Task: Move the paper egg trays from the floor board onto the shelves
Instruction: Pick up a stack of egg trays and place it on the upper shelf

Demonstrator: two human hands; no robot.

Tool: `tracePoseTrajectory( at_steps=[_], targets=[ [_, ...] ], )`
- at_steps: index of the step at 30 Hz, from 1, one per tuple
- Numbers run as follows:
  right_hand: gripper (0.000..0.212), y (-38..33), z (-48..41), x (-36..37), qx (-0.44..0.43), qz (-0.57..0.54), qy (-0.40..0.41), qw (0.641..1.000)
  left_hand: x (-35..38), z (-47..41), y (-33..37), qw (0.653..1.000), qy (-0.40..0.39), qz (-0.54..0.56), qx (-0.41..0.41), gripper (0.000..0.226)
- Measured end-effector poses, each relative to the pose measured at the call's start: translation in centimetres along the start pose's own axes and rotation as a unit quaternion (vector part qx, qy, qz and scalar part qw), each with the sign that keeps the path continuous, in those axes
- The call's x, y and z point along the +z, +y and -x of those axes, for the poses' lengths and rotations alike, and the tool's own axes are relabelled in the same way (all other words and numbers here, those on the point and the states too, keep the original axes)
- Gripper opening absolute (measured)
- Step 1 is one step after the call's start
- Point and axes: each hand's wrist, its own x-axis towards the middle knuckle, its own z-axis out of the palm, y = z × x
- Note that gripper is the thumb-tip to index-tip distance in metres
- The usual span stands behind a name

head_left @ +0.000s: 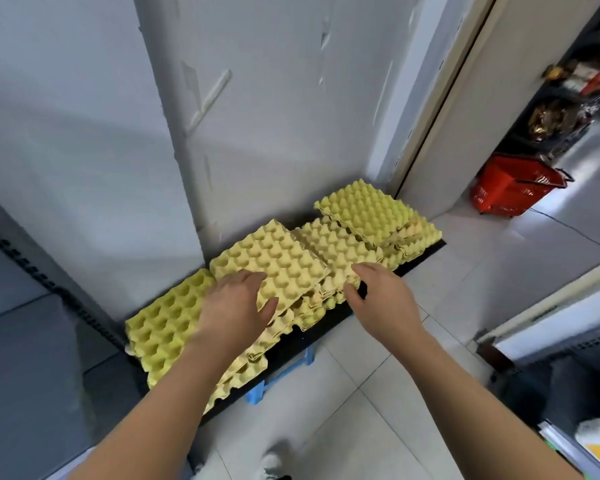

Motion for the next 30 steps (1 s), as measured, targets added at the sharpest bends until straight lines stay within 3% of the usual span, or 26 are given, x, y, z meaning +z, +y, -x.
tracePoseTrajectory(
  at_steps=[10, 18, 21, 30],
  targets=[
    [0.042, 7.7, -12.4, 9.4, -0.043, -0.012, -0.119, 0.992, 9.8, -8.6, -2.5, 0.979, -0.104, 0.004, -0.178, 0.049],
    [0.041, 12.6, -19.4, 18.0, -0.108, -0.021, -0.239, 0.965, 19.2, -10.3, -4.4, 0.905, -0.16, 0.062, -0.388, 0.062],
    [0.049, 14.0, -21.0, 21.4, -0.131, -0.022, -0.265, 0.955, 22.3, -10.9, -5.3, 0.875, -0.163, 0.09, -0.447, 0.074],
    [0.075, 17.1, -23.4, 29.4, -0.085, -0.02, -0.329, 0.94, 29.2, -11.5, -8.9, 0.809, -0.174, 0.193, -0.527, 0.082]
  ],
)
